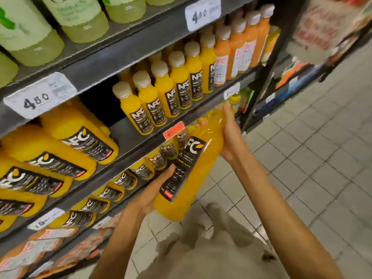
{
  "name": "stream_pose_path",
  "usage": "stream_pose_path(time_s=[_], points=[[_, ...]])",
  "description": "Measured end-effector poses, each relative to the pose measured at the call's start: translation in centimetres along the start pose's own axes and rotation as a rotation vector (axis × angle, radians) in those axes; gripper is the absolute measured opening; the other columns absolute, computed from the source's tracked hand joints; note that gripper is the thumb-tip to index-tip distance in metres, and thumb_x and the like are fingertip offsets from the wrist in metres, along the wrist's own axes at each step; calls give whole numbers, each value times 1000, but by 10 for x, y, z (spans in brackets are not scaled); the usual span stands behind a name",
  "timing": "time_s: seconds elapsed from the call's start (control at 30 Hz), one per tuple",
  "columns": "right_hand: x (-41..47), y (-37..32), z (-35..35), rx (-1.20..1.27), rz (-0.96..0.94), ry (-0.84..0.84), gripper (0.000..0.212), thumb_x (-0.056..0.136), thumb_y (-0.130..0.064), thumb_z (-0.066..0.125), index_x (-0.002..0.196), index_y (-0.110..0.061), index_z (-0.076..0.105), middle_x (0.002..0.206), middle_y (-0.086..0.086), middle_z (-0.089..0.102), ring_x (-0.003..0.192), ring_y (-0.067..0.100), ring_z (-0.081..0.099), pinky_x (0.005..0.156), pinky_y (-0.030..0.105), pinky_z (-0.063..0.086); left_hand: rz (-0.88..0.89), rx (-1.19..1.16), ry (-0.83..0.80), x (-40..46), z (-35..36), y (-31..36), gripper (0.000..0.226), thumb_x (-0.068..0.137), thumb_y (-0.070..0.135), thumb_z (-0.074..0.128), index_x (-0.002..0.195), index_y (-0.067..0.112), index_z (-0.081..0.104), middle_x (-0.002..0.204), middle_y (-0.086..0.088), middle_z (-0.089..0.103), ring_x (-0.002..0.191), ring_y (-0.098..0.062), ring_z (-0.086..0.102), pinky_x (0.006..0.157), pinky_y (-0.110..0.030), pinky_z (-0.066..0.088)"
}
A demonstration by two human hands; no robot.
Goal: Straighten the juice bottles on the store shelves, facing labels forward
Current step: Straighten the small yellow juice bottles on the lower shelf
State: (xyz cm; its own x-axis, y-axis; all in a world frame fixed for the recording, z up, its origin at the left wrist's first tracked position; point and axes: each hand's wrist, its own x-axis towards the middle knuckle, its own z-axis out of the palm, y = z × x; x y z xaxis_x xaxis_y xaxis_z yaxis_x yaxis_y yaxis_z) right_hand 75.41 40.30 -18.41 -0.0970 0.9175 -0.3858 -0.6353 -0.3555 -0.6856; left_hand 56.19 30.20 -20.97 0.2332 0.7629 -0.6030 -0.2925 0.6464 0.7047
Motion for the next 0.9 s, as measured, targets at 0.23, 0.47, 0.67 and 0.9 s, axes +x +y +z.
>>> stream_pose_path(time_s=[0.23,0.47,0.67,0.9], points=[[-115,0,-103,312,-388,603,45,95,-51,40,76,-14,55,57,6,63,57,20,63,76,41,52,-359,552,-490,36,59,-16,38,74,41,54,93,15,74,80,-7,75,64,-19,72,53,-26,56],[-288,20,-192,406,-659,1094,45,94,-58,38,96,-16,54,67,6,70,72,25,69,74,40,55,-612,838,-990,25,176,-113,62,45,56,88,93,18,78,92,-10,75,78,-21,73,66,-32,60],[-437,65,-237,577,-893,1445,49,94,-56,41,109,-9,48,73,14,71,67,26,69,64,35,56,-781,1018,-1077,-20,262,-220,87,53,55,83,125,11,61,123,-18,63,97,-31,66,84,-42,54],[-603,142,-273,758,-1132,1718,58,95,-53,38,124,-3,43,80,16,69,74,27,70,69,40,58,-955,1227,-1522,-118,346,-369,64,58,55,83,106,13,73,102,-15,71,88,-28,70,73,-37,56]])
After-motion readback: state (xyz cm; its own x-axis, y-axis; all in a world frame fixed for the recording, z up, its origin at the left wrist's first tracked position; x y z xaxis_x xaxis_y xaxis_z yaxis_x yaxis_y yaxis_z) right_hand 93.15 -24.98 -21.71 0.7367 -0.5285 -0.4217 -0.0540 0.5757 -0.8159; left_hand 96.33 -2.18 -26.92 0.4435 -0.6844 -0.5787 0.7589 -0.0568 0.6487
